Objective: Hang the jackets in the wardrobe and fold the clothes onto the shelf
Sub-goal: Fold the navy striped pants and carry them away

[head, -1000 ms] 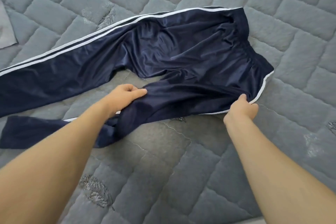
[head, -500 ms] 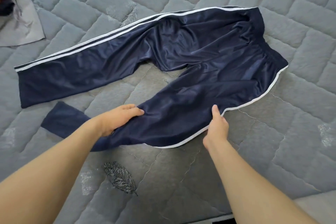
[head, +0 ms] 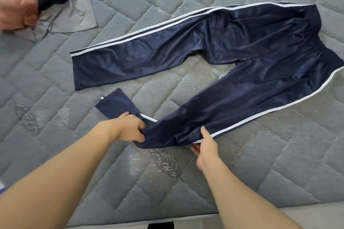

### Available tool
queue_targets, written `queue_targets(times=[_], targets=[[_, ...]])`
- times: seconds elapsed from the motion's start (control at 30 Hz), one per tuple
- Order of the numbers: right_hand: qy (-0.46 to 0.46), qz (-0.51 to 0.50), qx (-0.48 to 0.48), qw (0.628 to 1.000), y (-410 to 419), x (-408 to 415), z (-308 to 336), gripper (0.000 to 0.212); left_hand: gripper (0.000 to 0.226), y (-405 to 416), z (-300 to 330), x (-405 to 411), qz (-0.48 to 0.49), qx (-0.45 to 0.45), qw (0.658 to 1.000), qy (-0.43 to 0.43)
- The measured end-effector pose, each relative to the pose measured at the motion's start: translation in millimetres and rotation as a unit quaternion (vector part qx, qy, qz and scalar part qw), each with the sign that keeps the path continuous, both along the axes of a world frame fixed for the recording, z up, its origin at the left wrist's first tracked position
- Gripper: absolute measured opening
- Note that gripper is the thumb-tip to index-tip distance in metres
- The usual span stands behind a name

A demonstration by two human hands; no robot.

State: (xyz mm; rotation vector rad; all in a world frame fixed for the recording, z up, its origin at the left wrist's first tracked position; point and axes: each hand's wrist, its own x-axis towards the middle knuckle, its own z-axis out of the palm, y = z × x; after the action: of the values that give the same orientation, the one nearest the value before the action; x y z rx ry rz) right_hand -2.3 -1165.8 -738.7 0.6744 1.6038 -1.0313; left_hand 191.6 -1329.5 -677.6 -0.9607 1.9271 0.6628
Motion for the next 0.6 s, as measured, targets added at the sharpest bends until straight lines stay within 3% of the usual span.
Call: queue_targets(times=[0.07, 0.1, 0.23, 0.33, 0.43, 0.5, 0.6], targets=[[-0.006, 0.057, -0.016, 0.998, -3, 27, 0, 0.031, 0.019, -12, 8, 20, 0.105, 0.037, 0.994, 0.021], [-0.006, 0.075, -0.022, 0.997, -4, 42, 0, 0.032, 0.018, -16, 11, 30, 0.096, 0.034, 0.995, 0.009], [-0.018, 0.079, -0.021, 0.997, -15, 96, 6, 0.030, 0.025, -18, 17, 68, -0.108, -0.060, 0.987, -0.106], [-0.045, 0.085, -0.030, 0.995, -22, 127, 10, 0.039, 0.030, -17, 14, 88, -0.179, -0.137, 0.973, -0.046], [-0.062, 0.094, -0.039, 0.993, -29, 154, 14, 0.037, 0.028, -20, 19, 101, -0.174, -0.193, 0.961, 0.091], [-0.085, 0.097, -0.040, 0.991, -33, 169, 19, 0.034, 0.024, -25, 30, 105, -0.168, -0.206, 0.954, 0.138], [-0.141, 0.103, -0.053, 0.983, -38, 190, 28, 0.029, 0.029, -46, 54, 113, 0.022, -0.105, 0.986, 0.128]])
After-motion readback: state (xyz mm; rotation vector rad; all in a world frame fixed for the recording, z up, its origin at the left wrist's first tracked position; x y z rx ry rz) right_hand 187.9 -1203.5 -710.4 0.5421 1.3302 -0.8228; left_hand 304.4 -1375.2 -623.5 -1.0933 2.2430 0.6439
